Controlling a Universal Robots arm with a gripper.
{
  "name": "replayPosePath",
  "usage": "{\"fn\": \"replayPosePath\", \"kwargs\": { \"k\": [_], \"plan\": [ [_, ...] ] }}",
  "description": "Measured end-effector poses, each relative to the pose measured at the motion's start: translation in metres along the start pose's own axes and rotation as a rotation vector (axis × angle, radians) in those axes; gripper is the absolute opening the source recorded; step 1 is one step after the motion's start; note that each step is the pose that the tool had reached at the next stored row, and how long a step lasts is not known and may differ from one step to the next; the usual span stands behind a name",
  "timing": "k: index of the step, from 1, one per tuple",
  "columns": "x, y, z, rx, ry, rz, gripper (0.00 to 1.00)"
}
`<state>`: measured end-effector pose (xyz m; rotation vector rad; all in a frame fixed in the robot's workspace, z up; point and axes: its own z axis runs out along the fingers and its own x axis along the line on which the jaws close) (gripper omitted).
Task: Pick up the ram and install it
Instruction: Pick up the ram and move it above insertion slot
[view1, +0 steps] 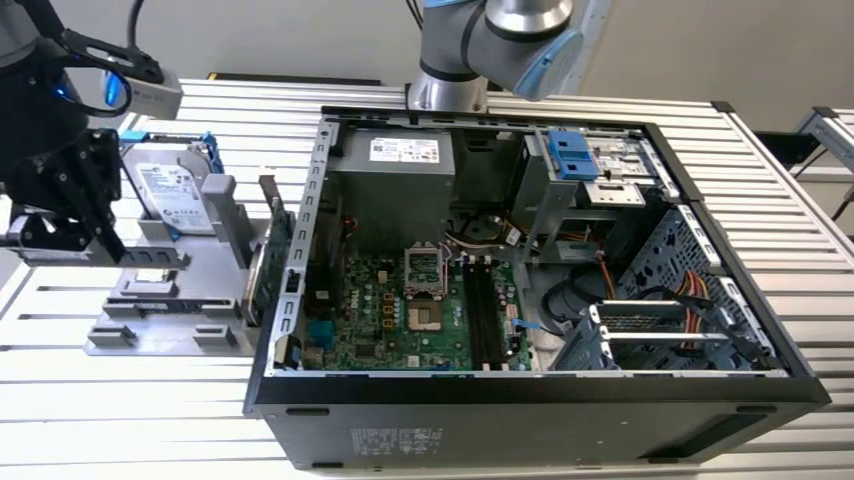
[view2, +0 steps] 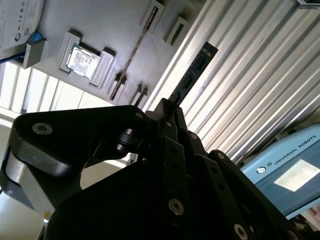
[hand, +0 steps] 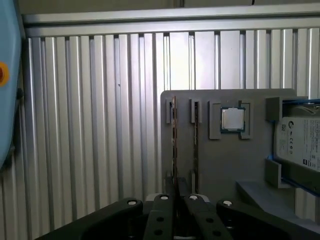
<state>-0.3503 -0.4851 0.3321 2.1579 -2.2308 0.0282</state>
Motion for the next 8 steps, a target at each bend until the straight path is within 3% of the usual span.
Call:
{"fn": "replayPosePath", "kwargs": {
  "k": [8],
  "plan": [
    [0.0003, 0.0001, -0.0061, -0.0002, 0.0, 0.0, 0.0]
  ]
}}
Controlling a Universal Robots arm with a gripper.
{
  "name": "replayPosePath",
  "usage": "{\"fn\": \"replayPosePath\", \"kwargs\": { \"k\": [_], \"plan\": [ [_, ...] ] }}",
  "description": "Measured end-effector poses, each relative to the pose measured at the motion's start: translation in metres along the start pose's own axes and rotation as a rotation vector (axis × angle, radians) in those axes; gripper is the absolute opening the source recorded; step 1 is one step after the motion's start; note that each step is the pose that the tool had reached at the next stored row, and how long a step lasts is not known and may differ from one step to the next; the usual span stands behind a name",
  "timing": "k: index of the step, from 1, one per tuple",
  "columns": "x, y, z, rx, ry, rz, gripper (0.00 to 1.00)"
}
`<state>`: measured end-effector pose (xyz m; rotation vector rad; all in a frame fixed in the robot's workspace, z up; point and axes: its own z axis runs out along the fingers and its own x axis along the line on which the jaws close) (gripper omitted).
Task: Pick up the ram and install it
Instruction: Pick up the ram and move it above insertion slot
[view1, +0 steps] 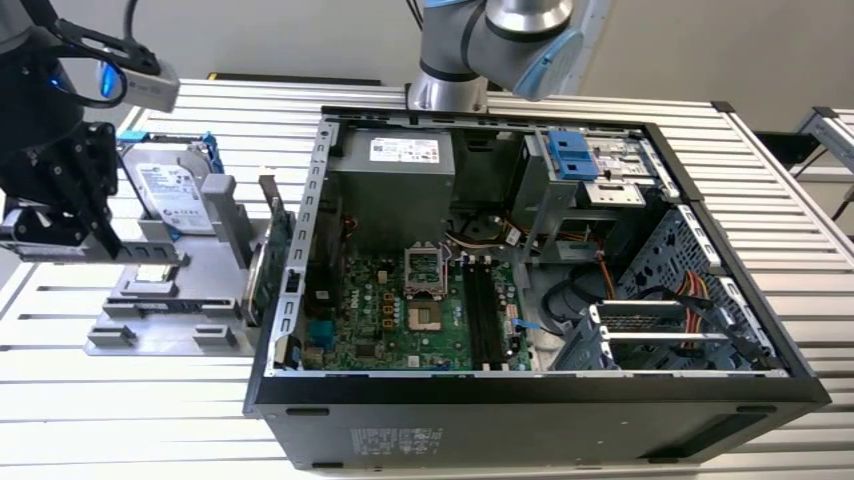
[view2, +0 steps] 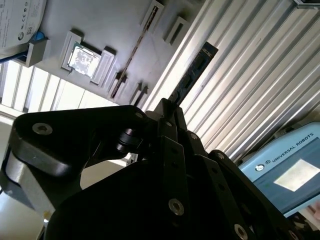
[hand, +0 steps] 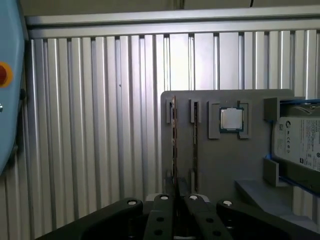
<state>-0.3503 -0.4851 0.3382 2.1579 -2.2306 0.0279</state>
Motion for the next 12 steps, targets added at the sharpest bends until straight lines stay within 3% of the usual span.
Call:
{"fn": "replayPosePath", "kwargs": {
  "k": [12],
  "plan": [
    [0.0003, 0.0001, -0.0071, -0.0005, 0.0, 0.0, 0.0]
  ]
}}
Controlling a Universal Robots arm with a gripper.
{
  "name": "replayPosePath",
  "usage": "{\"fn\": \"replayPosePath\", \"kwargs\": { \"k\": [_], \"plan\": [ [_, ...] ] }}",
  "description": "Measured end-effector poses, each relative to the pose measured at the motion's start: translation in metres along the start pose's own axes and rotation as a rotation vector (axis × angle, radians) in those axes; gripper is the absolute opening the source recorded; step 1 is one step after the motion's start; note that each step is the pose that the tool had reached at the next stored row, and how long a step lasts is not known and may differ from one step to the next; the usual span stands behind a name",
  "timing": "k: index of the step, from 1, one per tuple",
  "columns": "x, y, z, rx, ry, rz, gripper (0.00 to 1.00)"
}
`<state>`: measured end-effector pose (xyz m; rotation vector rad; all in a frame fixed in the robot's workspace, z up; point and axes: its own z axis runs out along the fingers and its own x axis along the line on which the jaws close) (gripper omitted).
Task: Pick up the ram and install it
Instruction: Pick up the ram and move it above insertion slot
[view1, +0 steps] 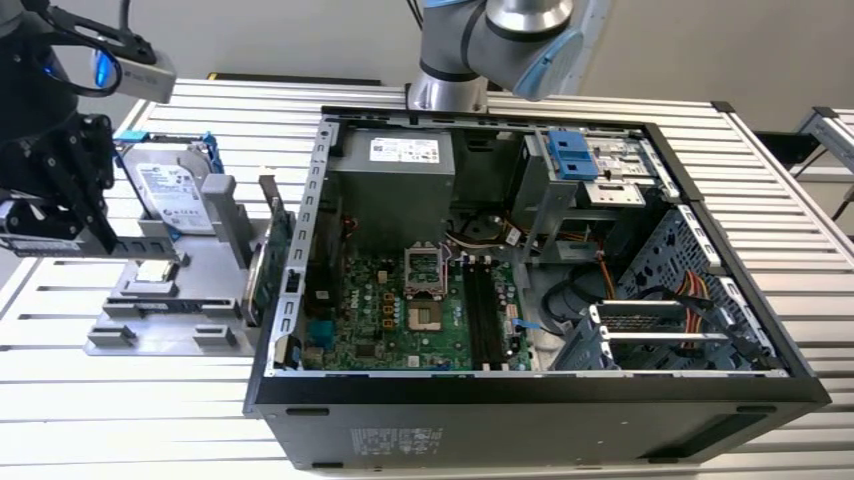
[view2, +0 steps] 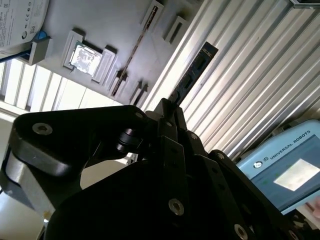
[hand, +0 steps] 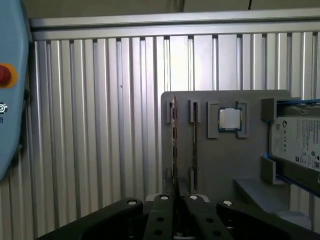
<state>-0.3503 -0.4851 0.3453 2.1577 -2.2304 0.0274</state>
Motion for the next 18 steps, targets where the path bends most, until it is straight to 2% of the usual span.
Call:
{"fn": "replayPosePath", "kwargs": {
  "k": [9, 18],
  "plan": [
    [0.0001, 0.0001, -0.0014, -0.0003, 0.0001, 0.0, 0.0],
    [0.0002, 0.0002, -0.0093, -0.0003, 0.0017, 0.0, 0.0]
  ]
}}
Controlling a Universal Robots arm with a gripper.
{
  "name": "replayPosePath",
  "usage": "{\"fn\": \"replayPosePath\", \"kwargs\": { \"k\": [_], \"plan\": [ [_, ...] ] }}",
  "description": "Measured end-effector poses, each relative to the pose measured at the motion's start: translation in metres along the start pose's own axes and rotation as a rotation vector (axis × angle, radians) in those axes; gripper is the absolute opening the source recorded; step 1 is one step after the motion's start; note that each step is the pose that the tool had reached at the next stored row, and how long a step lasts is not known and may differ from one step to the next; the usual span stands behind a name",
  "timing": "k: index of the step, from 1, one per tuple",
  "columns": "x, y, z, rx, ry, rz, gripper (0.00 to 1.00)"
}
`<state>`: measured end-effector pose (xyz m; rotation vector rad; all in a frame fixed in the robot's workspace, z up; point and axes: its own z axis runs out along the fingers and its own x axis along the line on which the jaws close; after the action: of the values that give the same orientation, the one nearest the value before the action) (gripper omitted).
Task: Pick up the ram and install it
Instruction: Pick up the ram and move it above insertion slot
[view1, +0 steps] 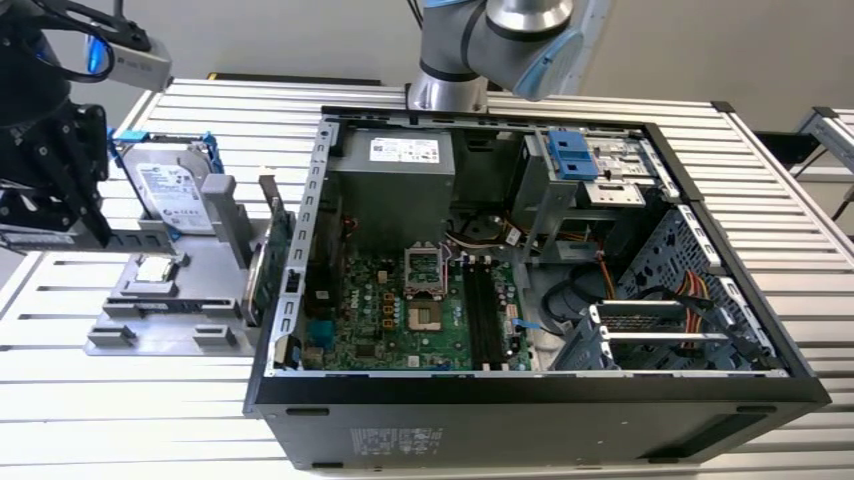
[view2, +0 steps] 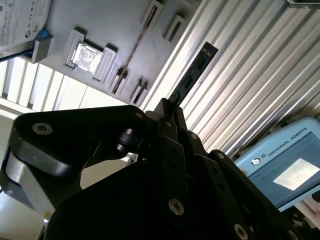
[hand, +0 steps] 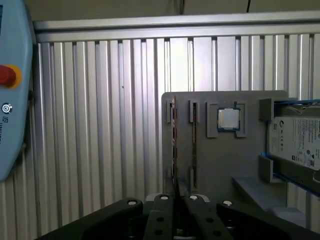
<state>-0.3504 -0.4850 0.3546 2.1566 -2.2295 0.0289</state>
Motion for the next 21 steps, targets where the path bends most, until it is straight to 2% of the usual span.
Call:
{"fn": "replayPosePath", "kwargs": {
  "k": [21],
  "plan": [
    [0.0007, 0.0003, -0.0168, 0.0001, -0.0001, 0.0, 0.0]
  ]
}}
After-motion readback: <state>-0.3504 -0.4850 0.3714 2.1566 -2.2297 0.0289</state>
